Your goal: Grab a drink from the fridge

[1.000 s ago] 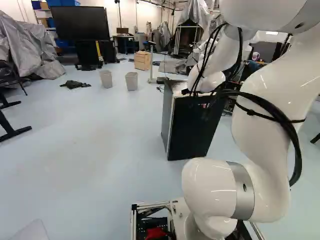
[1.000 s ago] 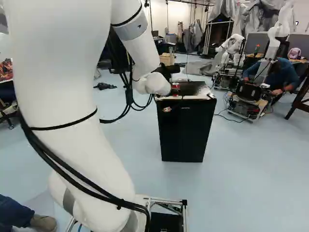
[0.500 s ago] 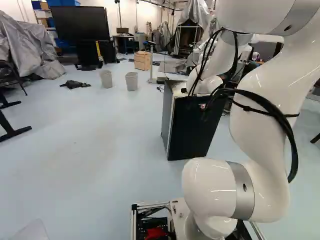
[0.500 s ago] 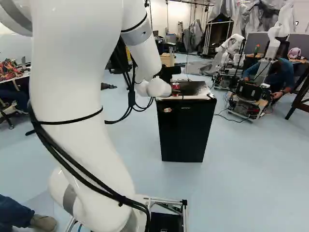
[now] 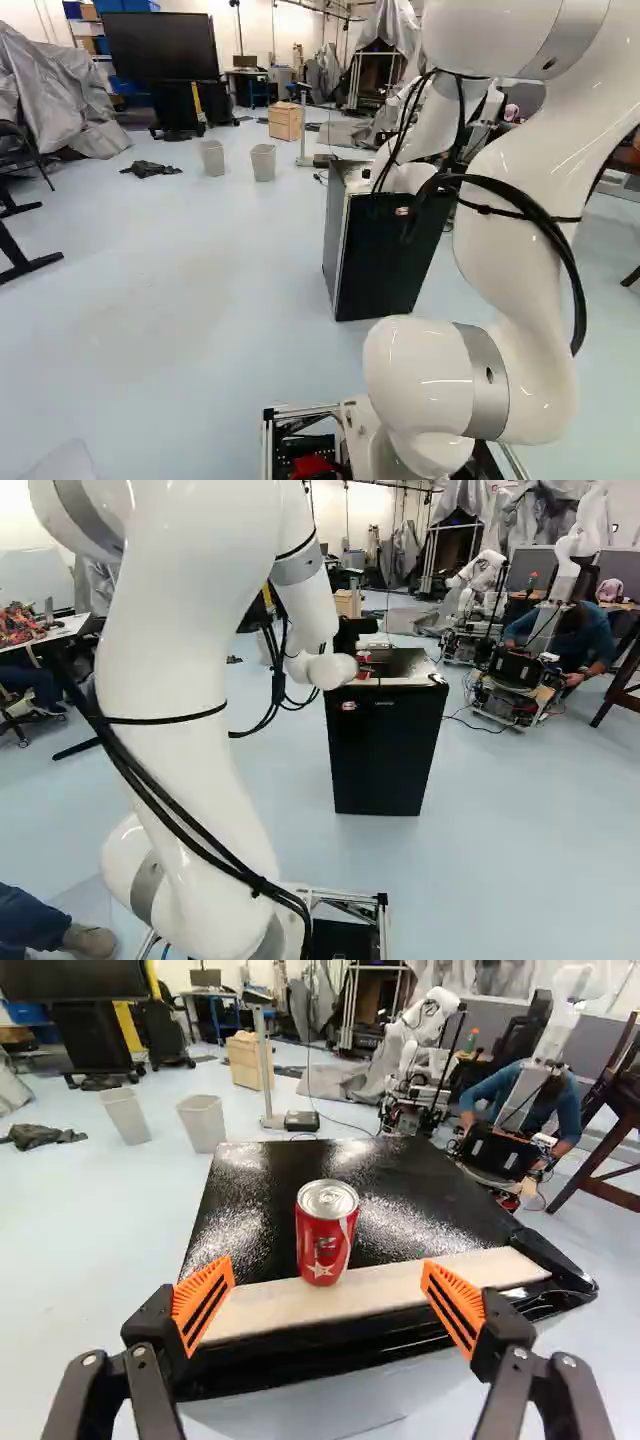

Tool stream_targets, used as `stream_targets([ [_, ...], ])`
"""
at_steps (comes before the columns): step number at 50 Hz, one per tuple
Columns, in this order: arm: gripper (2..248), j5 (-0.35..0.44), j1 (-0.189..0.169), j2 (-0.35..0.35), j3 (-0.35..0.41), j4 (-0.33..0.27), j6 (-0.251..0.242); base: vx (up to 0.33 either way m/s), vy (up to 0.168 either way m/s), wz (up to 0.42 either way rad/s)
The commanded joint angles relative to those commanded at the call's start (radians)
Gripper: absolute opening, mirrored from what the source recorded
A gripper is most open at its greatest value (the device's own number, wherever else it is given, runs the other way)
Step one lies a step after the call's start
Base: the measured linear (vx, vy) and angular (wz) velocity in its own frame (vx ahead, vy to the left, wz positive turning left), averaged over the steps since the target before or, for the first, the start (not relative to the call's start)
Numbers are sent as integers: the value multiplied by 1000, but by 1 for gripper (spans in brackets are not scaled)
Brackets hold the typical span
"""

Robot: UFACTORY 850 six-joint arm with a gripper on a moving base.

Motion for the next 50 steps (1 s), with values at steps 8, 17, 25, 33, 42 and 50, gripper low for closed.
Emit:
stream_targets([
  [8, 247, 59, 2, -27, -13, 19, 0, 0, 0, 0],
  [17, 247, 114, 4, -57, -28, 35, 0, 0, 0, 0],
  [25, 247, 130, 6, -84, -41, 39, 0, 0, 0, 0],
  [33, 247, 133, 8, -112, -56, 40, 0, 0, 0, 0],
  [42, 247, 151, 10, -146, -77, 40, 0, 0, 0, 0],
  [50, 247, 190, 13, -173, -96, 40, 0, 0, 0, 0],
])
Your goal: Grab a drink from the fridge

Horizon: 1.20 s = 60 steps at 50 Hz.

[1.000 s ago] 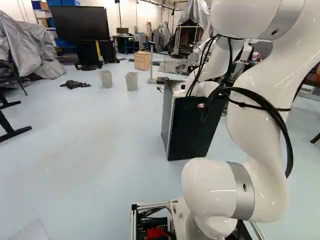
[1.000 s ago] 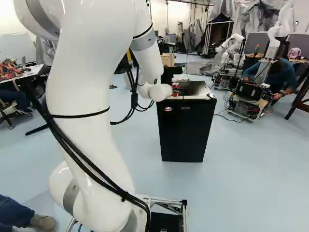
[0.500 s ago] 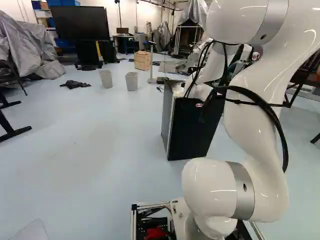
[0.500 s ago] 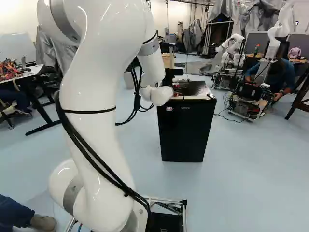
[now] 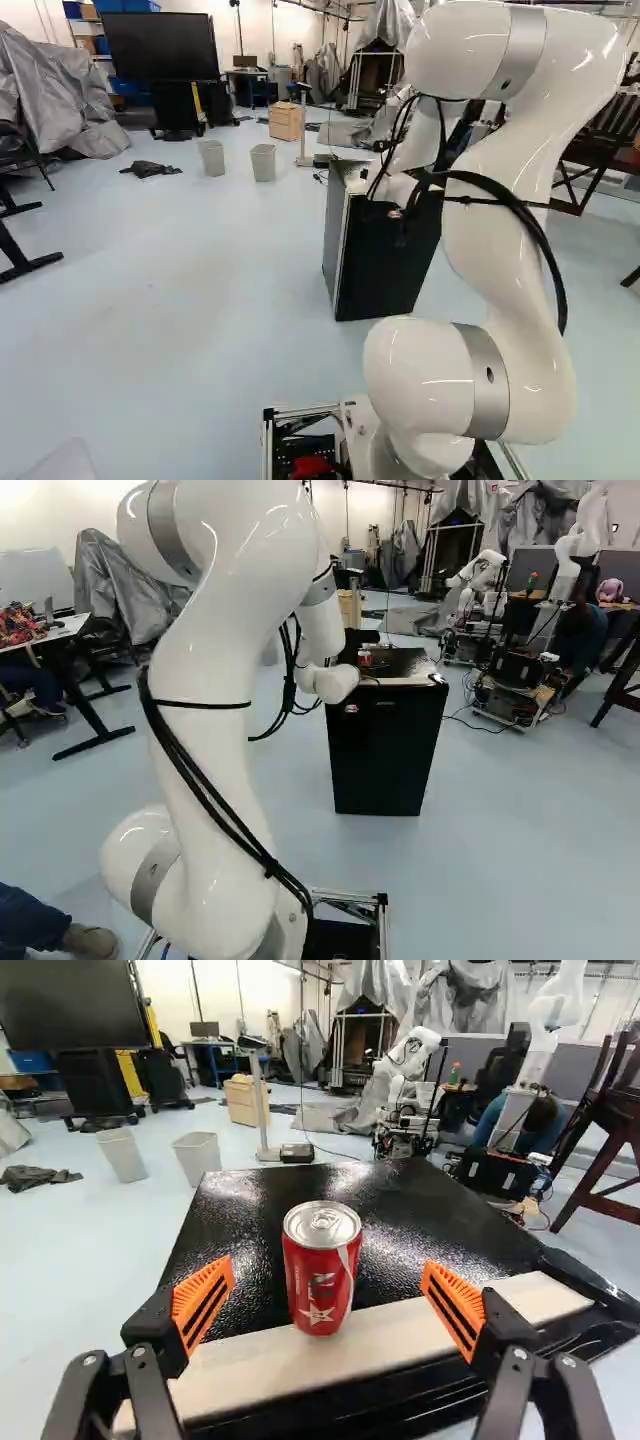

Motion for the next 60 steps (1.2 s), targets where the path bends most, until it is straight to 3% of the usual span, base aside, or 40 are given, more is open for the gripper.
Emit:
stream_targets([
  [40, 247, 27, 19, -29, -33, 0, 0, 0, 0, 0],
  [41, 225, 27, 19, -29, -33, 0, 0, 0, 0, 0],
  [46, 225, 27, 19, -29, -33, 0, 0, 0, 0, 0],
  [47, 187, 27, 19, -29, -33, 0, 0, 0, 0, 0],
  [51, 187, 27, 19, -29, -33, 0, 0, 0, 0, 0],
  [52, 149, 27, 19, -29, -33, 0, 0, 0, 0, 0],
  [56, 149, 27, 19, -29, -33, 0, 0, 0, 0, 0],
  [57, 111, 27, 19, -29, -33, 0, 0, 0, 0, 0],
  [60, 111, 27, 19, -29, -33, 0, 0, 0, 0, 0],
])
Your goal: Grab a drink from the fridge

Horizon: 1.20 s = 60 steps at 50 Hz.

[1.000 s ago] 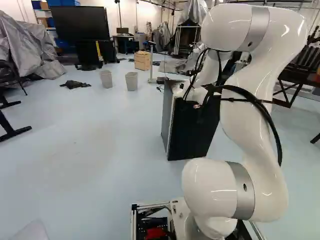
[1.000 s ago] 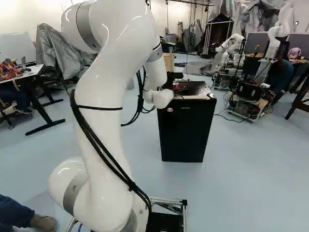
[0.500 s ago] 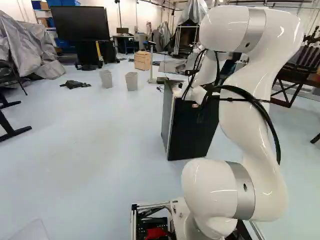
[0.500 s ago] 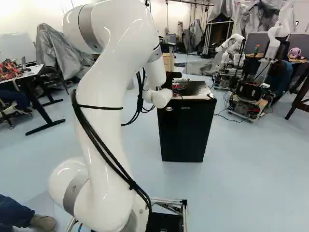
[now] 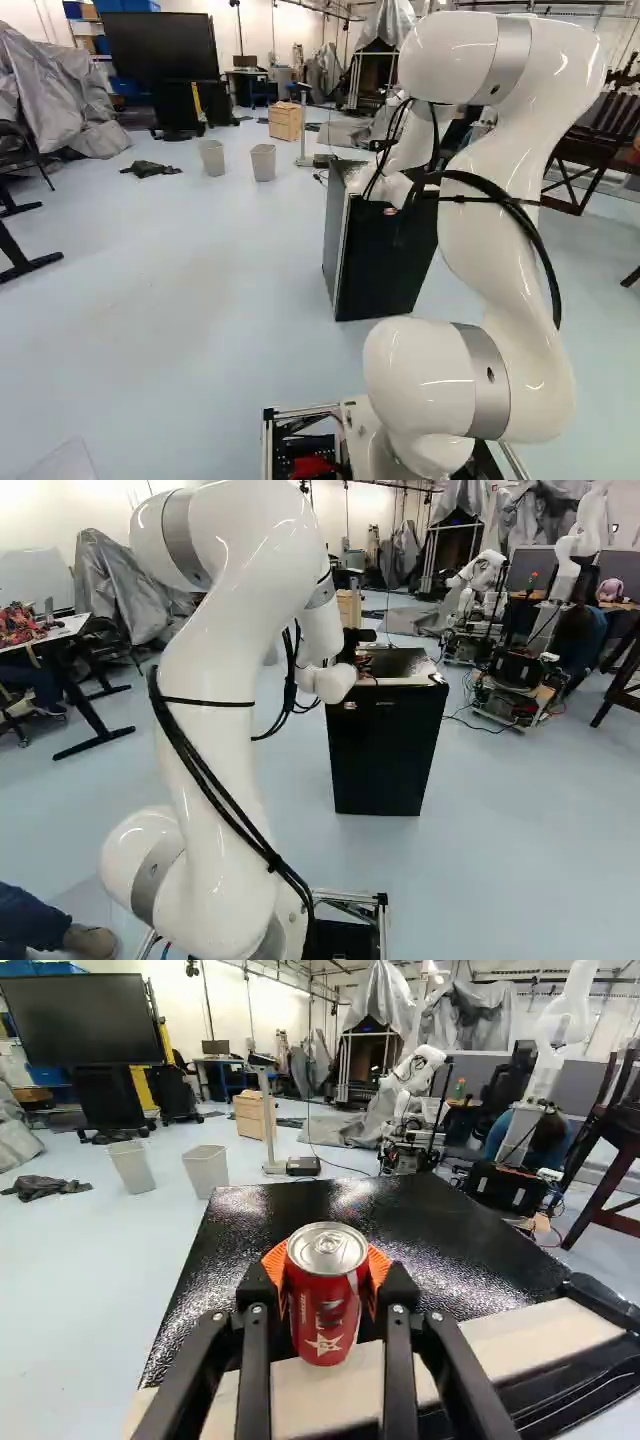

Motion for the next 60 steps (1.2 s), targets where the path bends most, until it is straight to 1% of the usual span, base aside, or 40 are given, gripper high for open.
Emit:
stream_targets([
  [1, 111, 0, 0, 0, 0, 0, 0, 0, 0, 0],
  [2, 97, 0, 0, 0, 0, 0, 0, 0, 0, 0],
  [43, 97, 0, 0, 68, 0, 0, 0, 0, 0, 0],
  [60, 97, -1, 2, 78, 8, 1, 0, 0, 0, 0],
])
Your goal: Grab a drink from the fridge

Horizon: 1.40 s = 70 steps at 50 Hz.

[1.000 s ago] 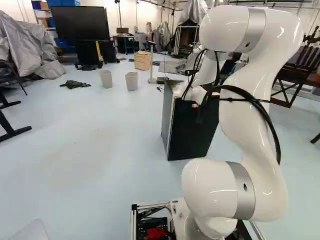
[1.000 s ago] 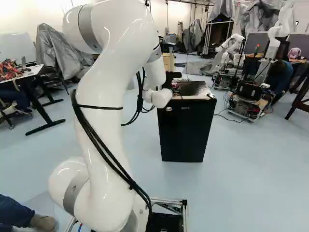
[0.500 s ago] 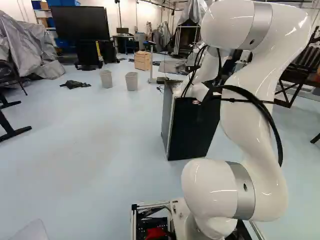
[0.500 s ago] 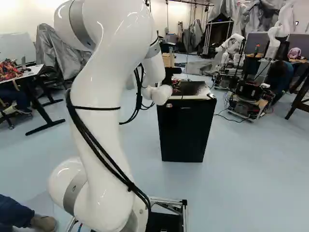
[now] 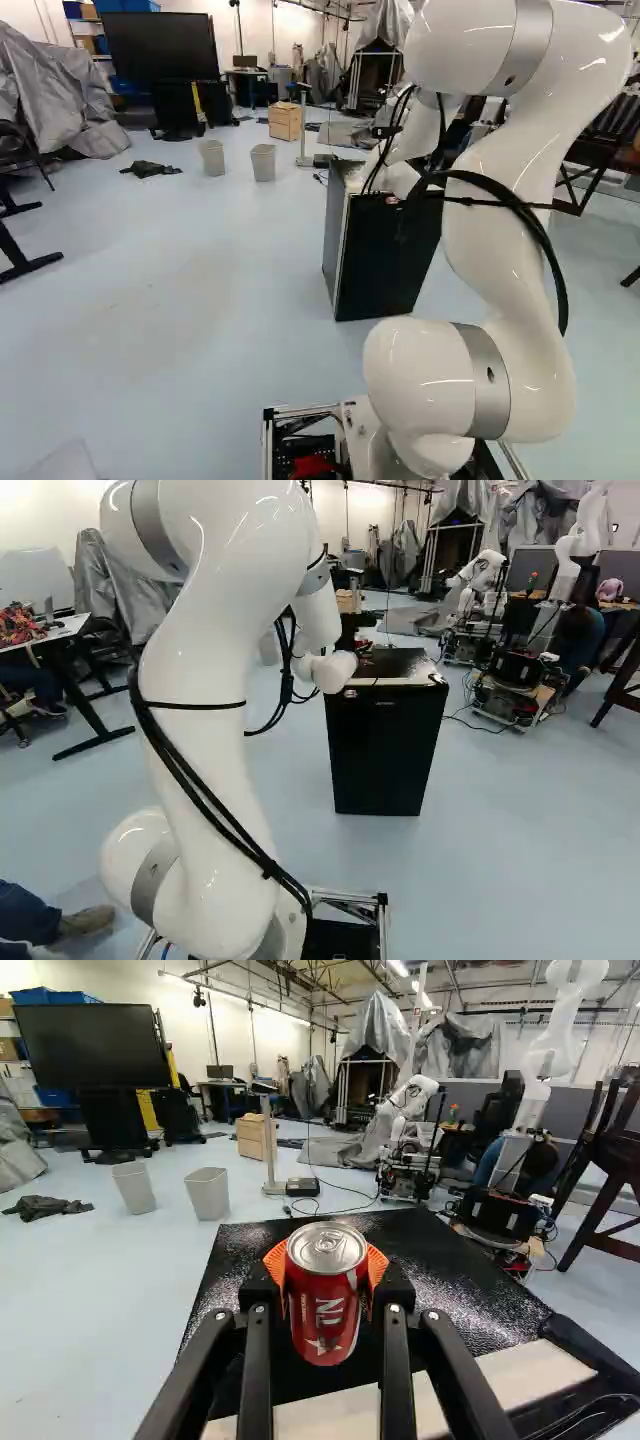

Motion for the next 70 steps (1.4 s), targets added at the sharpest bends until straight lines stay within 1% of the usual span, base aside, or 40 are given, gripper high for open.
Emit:
stream_targets([
  [18, 97, -6, 13, 36, 42, 4, 0, 0, 0, 0],
  [35, 97, -15, 36, 98, 115, 10, 0, 0, 0, 0],
  [49, 97, -26, 62, 169, 199, 18, 0, 0, 0, 0],
  [70, 97, -49, 115, 313, 368, 33, 0, 0, 0, 0],
])
